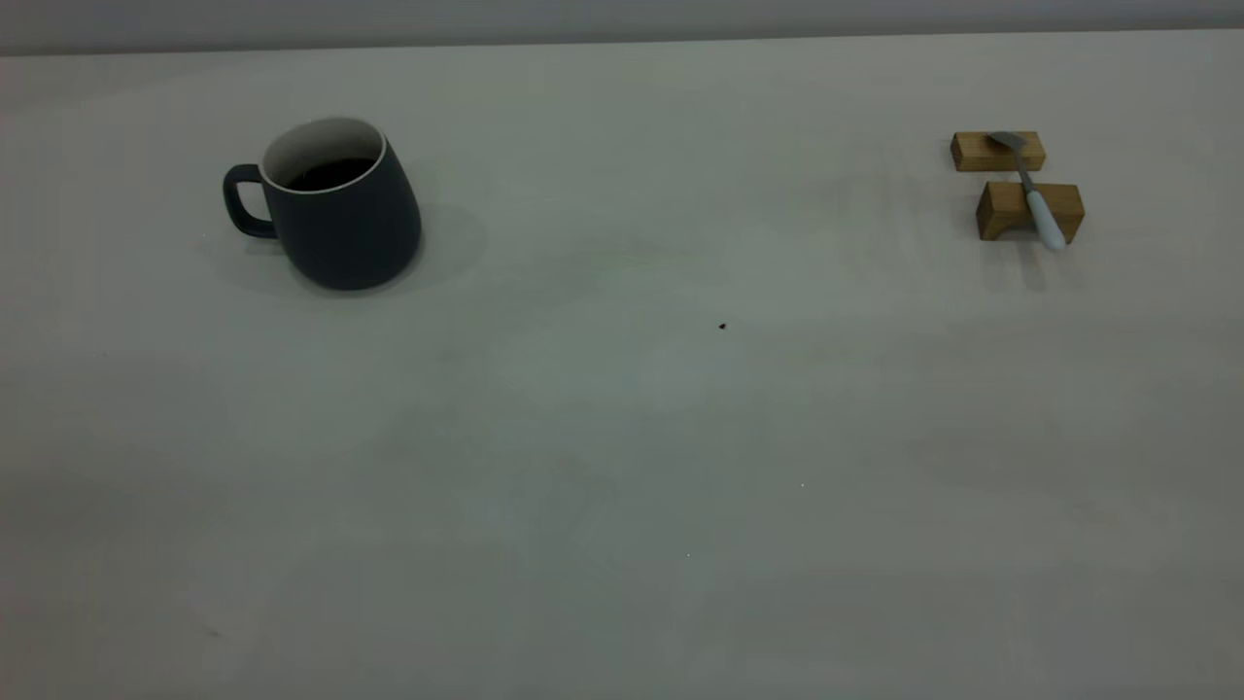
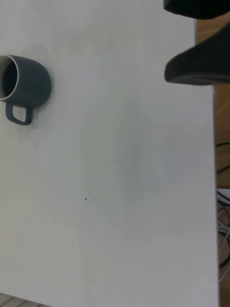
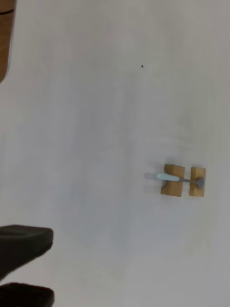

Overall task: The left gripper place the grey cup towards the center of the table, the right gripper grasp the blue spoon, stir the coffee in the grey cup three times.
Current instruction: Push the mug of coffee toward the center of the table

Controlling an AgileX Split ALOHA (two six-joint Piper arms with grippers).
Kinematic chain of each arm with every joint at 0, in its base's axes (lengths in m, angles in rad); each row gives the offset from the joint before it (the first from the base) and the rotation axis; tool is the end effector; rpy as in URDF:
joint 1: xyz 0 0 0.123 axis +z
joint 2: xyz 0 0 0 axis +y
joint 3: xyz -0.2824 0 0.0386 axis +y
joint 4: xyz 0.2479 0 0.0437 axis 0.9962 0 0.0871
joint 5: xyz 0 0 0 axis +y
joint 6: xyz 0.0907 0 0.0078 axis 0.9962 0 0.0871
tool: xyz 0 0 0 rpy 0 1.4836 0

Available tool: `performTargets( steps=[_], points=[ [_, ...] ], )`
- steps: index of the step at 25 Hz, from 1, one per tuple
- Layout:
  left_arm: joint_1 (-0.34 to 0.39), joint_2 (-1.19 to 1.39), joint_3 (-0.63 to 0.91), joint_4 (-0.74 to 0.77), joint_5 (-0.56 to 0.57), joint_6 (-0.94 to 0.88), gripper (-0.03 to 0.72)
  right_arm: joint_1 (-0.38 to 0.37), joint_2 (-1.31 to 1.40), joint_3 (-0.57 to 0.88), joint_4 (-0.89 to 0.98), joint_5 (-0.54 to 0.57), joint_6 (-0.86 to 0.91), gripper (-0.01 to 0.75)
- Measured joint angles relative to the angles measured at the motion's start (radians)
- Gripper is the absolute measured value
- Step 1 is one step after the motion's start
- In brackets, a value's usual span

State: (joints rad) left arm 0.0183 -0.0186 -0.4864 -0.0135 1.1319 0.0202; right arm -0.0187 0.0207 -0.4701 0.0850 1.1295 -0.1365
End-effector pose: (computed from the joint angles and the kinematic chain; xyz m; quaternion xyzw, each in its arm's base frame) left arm -0.0092 -0.0013 0.2676 0.0013 0.8700 0.0028 0.4930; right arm -0.0018 0.0070 0.2638 -0.0539 0.8804 0.0059 0.4711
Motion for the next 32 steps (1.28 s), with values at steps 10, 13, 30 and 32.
performTargets(
  steps=[10,13,30,32],
  points=[
    [0.000,0.000,0.000,0.000,0.000,0.000,0.312,0.000,0.000,0.000,0.000,0.000,0.000,0.238],
    [0.000,0.000,0.000,0.000,0.000,0.000,0.312,0.000,0.000,0.000,0.000,0.000,0.000,0.238],
    [0.000,0.004,0.000,-0.001,0.000,-0.004,0.312,0.000,0.000,0.000,0.000,0.000,0.000,0.238],
    [0.000,0.033,-0.002,-0.001,-0.001,-0.013,0.312,0.000,0.000,0.000,0.000,0.000,0.000,0.238]
  ],
)
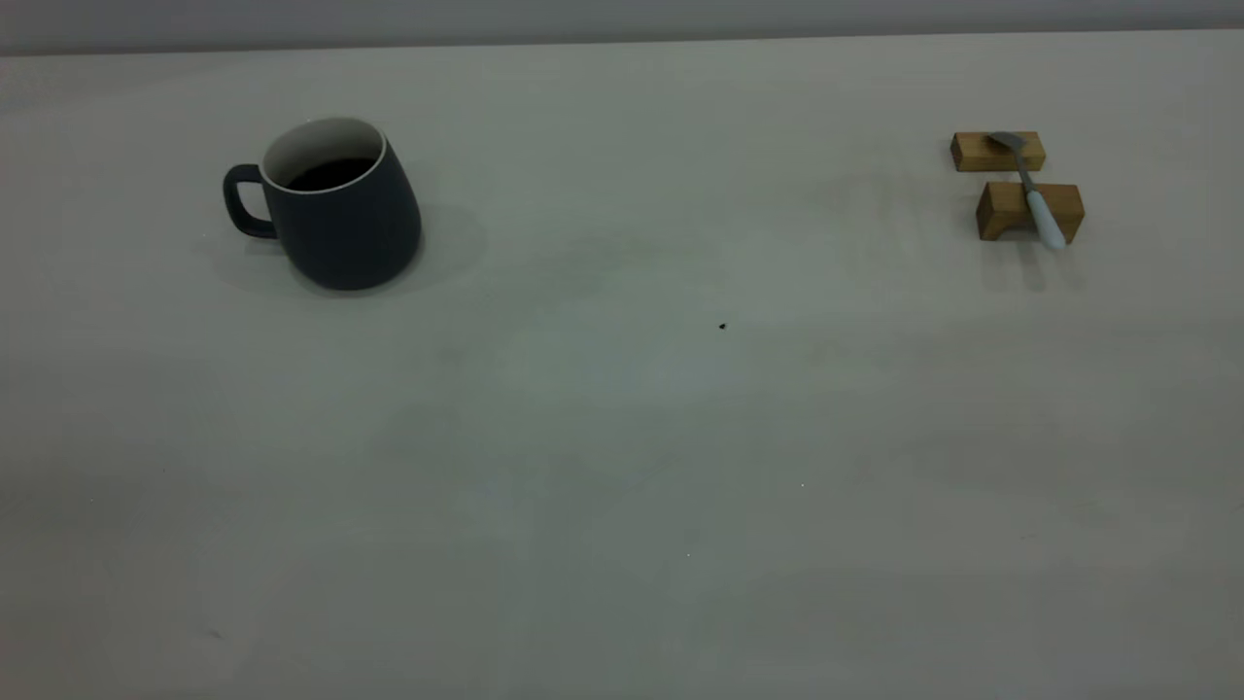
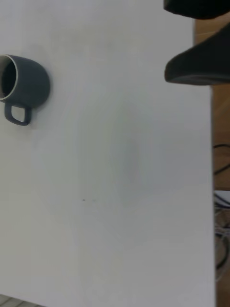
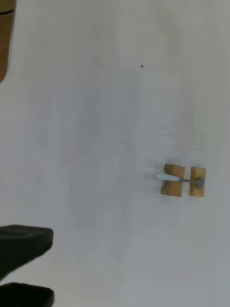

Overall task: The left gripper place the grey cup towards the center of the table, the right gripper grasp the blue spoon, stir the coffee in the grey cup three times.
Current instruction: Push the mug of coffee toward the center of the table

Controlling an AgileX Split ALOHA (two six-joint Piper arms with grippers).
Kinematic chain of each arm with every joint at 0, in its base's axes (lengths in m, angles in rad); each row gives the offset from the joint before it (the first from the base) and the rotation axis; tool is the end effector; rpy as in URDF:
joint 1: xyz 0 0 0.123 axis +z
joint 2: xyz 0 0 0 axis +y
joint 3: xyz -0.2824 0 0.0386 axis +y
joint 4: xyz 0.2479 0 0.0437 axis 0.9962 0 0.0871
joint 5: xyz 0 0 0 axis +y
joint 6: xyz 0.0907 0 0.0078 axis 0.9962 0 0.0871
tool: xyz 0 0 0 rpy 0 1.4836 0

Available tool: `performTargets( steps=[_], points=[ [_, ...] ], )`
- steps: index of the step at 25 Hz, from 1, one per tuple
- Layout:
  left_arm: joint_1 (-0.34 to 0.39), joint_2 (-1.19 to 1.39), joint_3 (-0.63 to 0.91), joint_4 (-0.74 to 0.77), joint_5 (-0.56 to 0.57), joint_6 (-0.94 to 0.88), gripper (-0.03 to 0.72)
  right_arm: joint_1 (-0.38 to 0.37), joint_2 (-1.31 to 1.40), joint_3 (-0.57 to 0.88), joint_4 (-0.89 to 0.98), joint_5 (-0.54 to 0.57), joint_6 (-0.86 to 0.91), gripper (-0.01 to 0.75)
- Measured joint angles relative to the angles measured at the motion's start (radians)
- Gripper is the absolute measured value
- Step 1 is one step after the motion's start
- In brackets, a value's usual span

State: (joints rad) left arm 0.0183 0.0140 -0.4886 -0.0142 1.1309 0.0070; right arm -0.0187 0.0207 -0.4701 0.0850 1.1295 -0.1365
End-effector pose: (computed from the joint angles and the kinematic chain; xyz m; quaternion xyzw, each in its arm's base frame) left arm -0.0047 -0.0013 0.2685 -0.0045 0.8771 -0.0010 0.4802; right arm -0.0018 0.0070 0.2638 -0.0539 0.8804 0.0059 0.4711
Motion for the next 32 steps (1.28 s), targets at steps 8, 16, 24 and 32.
performTargets(
  steps=[8,16,24,32],
  points=[
    [0.000,0.317,-0.075,0.000,-0.071,0.020,0.312,0.000,0.000,0.000,0.000,0.000,0.000,0.238],
    [0.000,0.825,-0.233,0.022,-0.262,0.237,0.326,0.000,0.000,0.000,0.000,0.000,0.000,0.238],
    [-0.026,1.311,-0.474,-0.039,-0.377,0.577,0.511,0.000,0.000,0.000,0.000,0.000,0.000,0.238],
    [-0.031,1.718,-0.735,-0.038,-0.401,0.843,0.638,0.000,0.000,0.000,0.000,0.000,0.000,0.238]
  ],
)
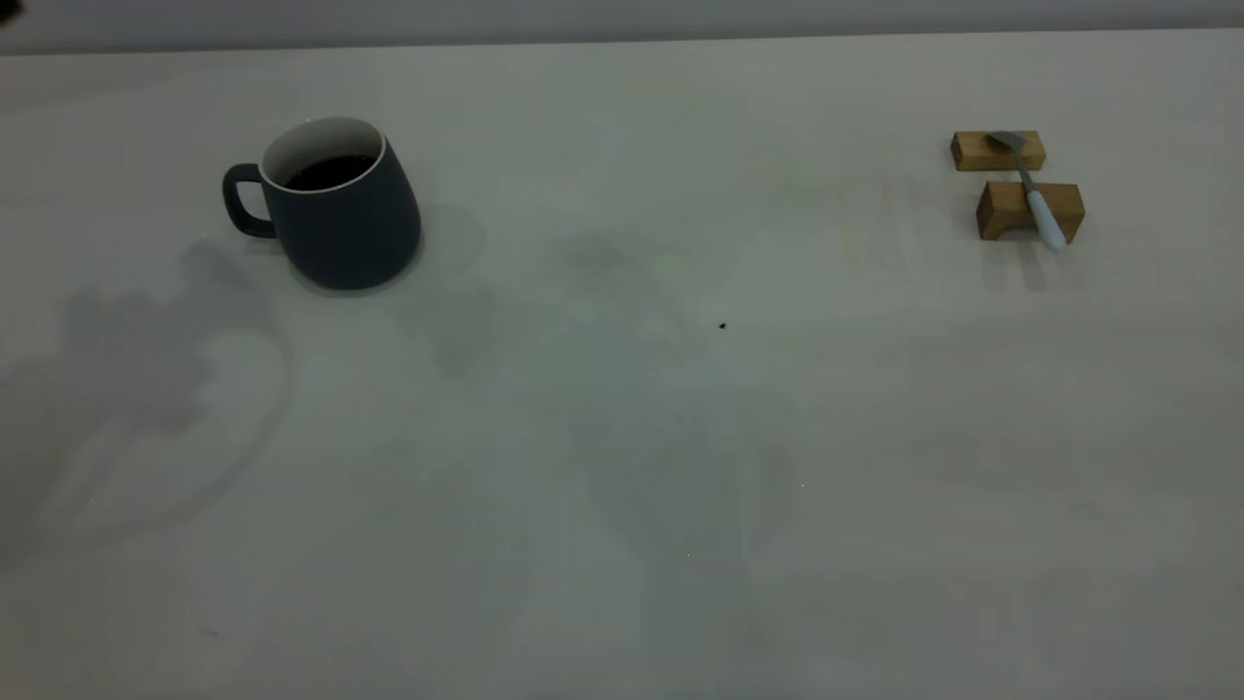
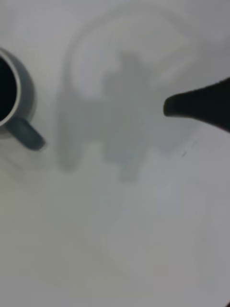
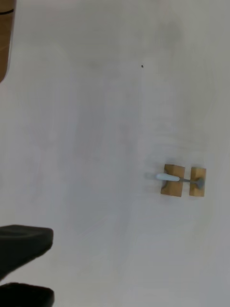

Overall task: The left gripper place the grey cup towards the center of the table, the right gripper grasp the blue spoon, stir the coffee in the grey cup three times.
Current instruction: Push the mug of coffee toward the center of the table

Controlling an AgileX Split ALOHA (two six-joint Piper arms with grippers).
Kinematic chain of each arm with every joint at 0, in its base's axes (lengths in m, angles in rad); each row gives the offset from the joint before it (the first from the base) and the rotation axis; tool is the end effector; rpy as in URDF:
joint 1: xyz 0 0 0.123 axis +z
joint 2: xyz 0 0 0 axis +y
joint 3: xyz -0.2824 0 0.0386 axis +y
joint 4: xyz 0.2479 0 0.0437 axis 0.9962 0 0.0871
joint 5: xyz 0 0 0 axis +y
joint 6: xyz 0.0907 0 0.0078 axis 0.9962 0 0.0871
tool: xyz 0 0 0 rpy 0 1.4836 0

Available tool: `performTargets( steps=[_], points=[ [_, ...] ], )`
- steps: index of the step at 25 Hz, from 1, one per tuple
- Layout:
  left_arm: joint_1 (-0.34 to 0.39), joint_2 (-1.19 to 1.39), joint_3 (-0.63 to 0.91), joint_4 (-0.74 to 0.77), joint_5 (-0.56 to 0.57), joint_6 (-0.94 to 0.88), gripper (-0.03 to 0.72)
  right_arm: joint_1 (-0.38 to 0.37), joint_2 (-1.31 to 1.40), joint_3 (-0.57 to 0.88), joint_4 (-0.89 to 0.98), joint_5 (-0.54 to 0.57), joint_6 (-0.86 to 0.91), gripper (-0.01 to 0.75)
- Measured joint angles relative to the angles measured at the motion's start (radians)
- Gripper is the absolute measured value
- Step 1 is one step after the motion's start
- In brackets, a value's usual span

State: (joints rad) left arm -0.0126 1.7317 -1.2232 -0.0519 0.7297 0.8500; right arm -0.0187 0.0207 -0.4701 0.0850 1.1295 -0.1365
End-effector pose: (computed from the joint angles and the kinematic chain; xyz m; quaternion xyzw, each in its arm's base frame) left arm 0.3581 -0.0077 0.2299 0.3948 0.8946 0.0656 0.1988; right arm -0.0018 0.0070 0.2638 -0.0539 0.8804 0.0059 0.4711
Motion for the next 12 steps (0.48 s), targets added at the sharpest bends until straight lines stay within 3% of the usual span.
performTargets(
  steps=[12],
  points=[
    [-0.054,0.393,-0.231,0.038,-0.073,0.363,0.631,0.000,0.000,0.000,0.000,0.000,0.000,0.240]
  ],
)
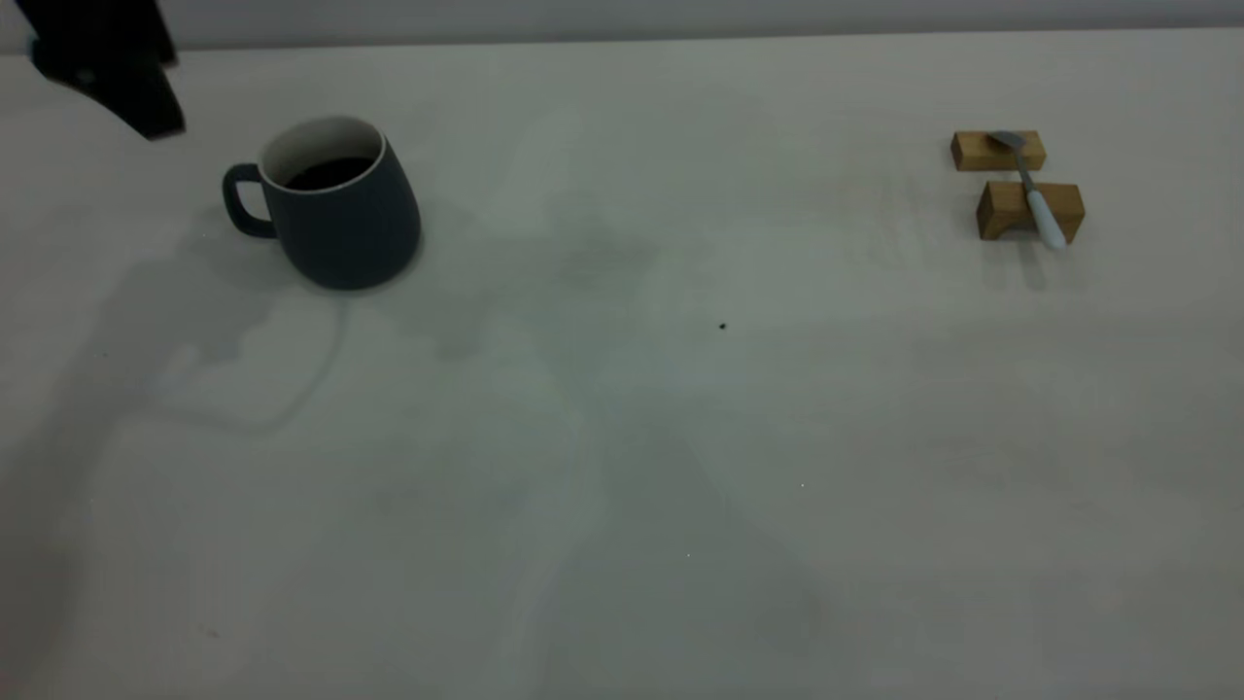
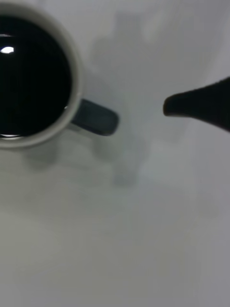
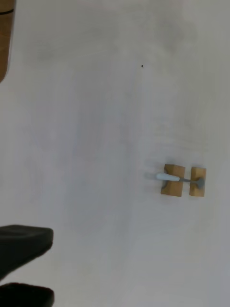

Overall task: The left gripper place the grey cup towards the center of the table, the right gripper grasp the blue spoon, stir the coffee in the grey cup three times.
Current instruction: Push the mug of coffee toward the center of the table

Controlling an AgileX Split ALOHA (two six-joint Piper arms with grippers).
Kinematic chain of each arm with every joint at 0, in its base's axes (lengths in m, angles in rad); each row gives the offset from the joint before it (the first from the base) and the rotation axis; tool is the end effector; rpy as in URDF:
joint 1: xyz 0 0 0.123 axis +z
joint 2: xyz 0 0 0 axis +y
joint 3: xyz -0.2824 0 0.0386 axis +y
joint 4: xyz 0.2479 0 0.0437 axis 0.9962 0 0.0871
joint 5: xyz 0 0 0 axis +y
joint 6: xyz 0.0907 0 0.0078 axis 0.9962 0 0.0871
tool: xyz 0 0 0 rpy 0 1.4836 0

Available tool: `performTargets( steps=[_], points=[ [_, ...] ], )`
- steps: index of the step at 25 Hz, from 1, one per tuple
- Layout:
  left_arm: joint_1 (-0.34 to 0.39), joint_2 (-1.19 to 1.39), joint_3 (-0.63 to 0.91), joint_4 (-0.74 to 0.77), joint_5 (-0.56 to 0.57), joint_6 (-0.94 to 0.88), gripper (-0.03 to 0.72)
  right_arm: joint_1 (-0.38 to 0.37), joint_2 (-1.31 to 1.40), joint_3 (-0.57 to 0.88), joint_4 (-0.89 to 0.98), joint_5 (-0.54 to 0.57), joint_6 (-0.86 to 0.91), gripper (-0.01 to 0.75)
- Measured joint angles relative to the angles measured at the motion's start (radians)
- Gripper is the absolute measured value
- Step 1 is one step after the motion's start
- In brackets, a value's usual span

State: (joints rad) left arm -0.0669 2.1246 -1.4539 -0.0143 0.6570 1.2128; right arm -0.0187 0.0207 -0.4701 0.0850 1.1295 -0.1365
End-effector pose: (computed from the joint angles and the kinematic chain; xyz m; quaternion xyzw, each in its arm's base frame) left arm 0.4311 -0.0297 0.1369 0.5850 0.7942 0.0847 0.1410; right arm -0.0018 0.0070 0.2638 -0.0539 0.8804 0.0059 0.4711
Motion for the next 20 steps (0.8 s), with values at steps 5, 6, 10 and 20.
performTargets(
  steps=[5,6,10,20],
  points=[
    [-0.014,0.089,-0.061,0.066,-0.010,0.028,0.624,0.000,0.000,0.000,0.000,0.000,0.000,0.240],
    [-0.016,0.100,-0.071,0.082,-0.014,0.030,0.622,0.000,0.000,0.000,0.000,0.000,0.000,0.240],
    [-0.025,0.140,-0.089,0.121,-0.049,0.057,0.615,0.000,0.000,0.000,0.000,0.000,0.000,0.240],
    [-0.046,0.212,-0.090,0.128,-0.162,0.143,0.594,0.000,0.000,0.000,0.000,0.000,0.000,0.240]
  ],
)
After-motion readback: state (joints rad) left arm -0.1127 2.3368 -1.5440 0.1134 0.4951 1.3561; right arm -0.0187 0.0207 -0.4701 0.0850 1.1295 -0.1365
